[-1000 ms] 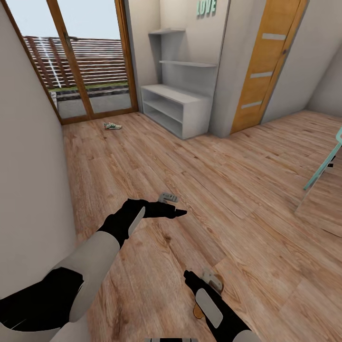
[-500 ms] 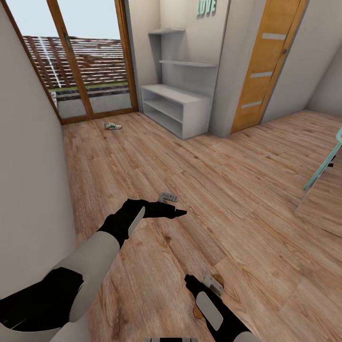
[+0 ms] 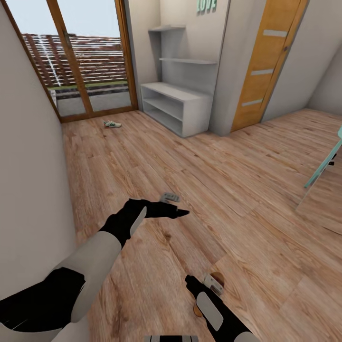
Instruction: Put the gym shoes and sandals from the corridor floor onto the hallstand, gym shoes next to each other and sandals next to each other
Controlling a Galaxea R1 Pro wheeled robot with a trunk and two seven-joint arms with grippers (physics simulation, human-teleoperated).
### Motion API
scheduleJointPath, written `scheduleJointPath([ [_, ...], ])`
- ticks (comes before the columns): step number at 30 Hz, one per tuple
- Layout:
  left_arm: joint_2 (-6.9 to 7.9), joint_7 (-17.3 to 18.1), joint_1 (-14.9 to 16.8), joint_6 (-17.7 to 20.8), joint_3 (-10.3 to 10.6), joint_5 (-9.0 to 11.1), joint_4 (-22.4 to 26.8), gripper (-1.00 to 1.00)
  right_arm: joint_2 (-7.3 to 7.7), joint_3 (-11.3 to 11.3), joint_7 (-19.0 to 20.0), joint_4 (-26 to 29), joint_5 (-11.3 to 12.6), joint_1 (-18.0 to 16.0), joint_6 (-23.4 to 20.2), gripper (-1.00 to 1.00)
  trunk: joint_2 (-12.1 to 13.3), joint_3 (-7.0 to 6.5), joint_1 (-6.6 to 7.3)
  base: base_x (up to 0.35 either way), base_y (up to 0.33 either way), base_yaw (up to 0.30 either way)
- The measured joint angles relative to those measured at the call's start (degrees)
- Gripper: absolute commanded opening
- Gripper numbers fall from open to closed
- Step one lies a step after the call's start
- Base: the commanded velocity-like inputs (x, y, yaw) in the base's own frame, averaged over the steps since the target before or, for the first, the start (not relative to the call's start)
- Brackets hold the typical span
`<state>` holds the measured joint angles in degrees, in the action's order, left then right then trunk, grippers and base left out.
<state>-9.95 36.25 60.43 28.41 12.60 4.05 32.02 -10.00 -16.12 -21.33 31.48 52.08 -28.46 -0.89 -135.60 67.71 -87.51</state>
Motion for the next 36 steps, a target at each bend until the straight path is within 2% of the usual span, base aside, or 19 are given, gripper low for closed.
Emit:
scheduleJointPath([
  [3,-0.05,0.75,-0.02,-0.01,0.06,0.11,0.02,1.00,0.00,0.02,0.00,0.00,0.00,0.00,0.01,1.00,0.00,0.20,0.00,0.000,0.000,0.000],
  [7,-0.05,4.01,-0.06,0.02,0.06,0.25,0.03,1.00,0.00,0.05,0.00,-0.01,0.00,0.00,0.01,1.00,0.00,0.35,0.00,0.000,0.000,0.000],
  [10,-0.05,8.93,-0.07,0.09,0.07,0.48,0.05,1.00,0.00,0.06,0.00,-0.01,0.00,0.00,0.01,1.00,0.00,0.39,0.00,0.000,0.000,0.000],
  [12,-0.05,10.89,-0.08,0.12,0.07,0.87,0.06,1.00,0.00,0.06,0.00,-0.01,0.00,0.00,0.01,1.00,0.00,0.40,0.00,0.000,0.000,0.000],
  [13,-0.05,12.60,-0.08,0.14,0.07,1.55,0.07,1.00,0.00,0.06,0.00,-0.01,0.00,0.00,0.01,1.00,0.00,0.41,0.00,0.000,0.000,0.000],
  [17,-0.05,15.23,-0.08,0.24,0.18,4.32,0.24,1.00,0.00,0.06,-0.02,-0.01,0.00,0.00,0.01,1.00,0.00,0.48,0.00,0.000,0.000,0.000],
  [21,-0.05,16.10,-0.08,0.34,0.60,6.05,0.45,1.00,0.00,0.13,-0.09,-0.01,0.00,0.00,0.01,1.00,-1.59,1.43,-0.87,0.000,0.000,0.000],
  [24,-0.05,16.23,-0.10,0.28,0.68,6.23,0.48,1.00,0.00,0.18,-0.46,-0.01,0.00,0.00,0.01,1.00,-2.79,2.21,-1.53,0.000,0.000,0.000],
  [36,-0.05,16.29,-0.08,0.18,0.72,6.18,0.50,1.00,0.00,0.40,-1.25,-0.34,-0.01,0.00,0.09,1.00,-2.81,3.04,-1.54,0.000,0.000,0.000],
])
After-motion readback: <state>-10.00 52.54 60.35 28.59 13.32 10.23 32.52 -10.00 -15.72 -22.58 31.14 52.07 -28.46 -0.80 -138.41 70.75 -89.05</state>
